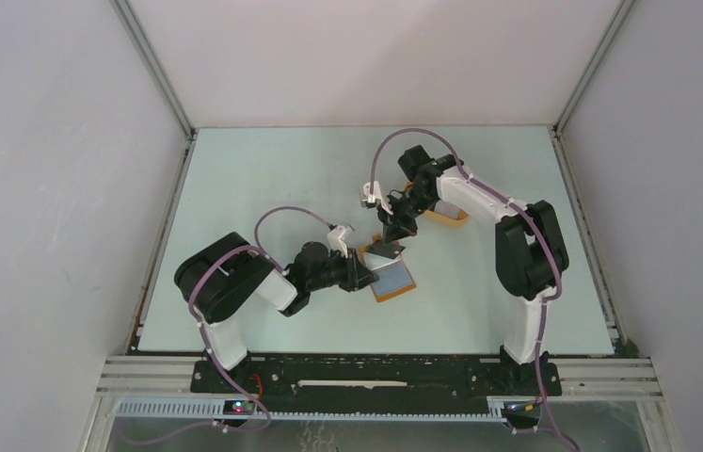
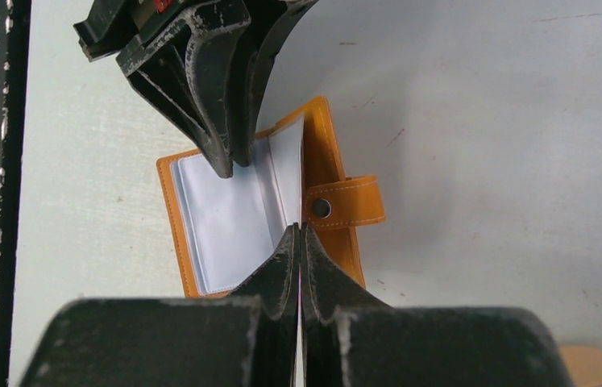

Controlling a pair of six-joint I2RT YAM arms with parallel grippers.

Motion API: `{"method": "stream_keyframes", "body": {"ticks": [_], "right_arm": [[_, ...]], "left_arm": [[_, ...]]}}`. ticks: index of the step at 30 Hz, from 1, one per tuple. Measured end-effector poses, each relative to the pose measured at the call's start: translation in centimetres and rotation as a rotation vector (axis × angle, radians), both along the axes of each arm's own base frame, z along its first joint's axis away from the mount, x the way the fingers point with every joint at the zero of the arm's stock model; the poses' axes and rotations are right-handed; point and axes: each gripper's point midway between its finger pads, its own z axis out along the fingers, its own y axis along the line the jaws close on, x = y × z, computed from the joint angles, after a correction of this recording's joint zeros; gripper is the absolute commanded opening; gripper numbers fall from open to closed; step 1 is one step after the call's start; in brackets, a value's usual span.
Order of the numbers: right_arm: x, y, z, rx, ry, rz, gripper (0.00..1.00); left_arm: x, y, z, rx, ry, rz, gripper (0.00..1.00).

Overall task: Put the credit cards into the card holder
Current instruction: Insert the credit card into the card holder.

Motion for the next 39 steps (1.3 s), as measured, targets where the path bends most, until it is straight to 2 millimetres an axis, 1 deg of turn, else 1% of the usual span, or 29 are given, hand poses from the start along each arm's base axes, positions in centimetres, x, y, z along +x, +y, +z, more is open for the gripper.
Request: {"method": "stream_keyframes", "body": {"ticks": [7,12,21,26,33,39], "right_arm": [[-0.4,0.1,-1.0,-0.045,0.083,0.038,0.0],[-0.3,0.1,-1.6,-0.071,0.13,0.046,0.0],[-0.4,0.1,-2.1,-0.106,0.196,0.053,0.0],[-0.6,0.0,-2.6,-0.128,0.225,0.053,0.0],[-0.5,-0.1,-3.5,-0.17,0.26,0.024,0.0],[-0.6,-0.4,-4.0,-0.204,0.295,-0.012,0.0]], "left_arm": [[0.0,0.1,0.0,0.017,-0.025,-0.011,0.22],[-0.2,0.5,0.0,0.029,-0.047,-0.02,0.22],[-0.8,1.1,0.2,0.042,-0.07,-0.03,0.25],[-1.2,1.6,1.1,0.039,-0.094,-0.024,0.28],[-0.8,2.6,2.9,0.036,-0.161,0.024,0.29],[-1.1,2.7,3.0,0.038,-0.166,0.027,0.29]]}}
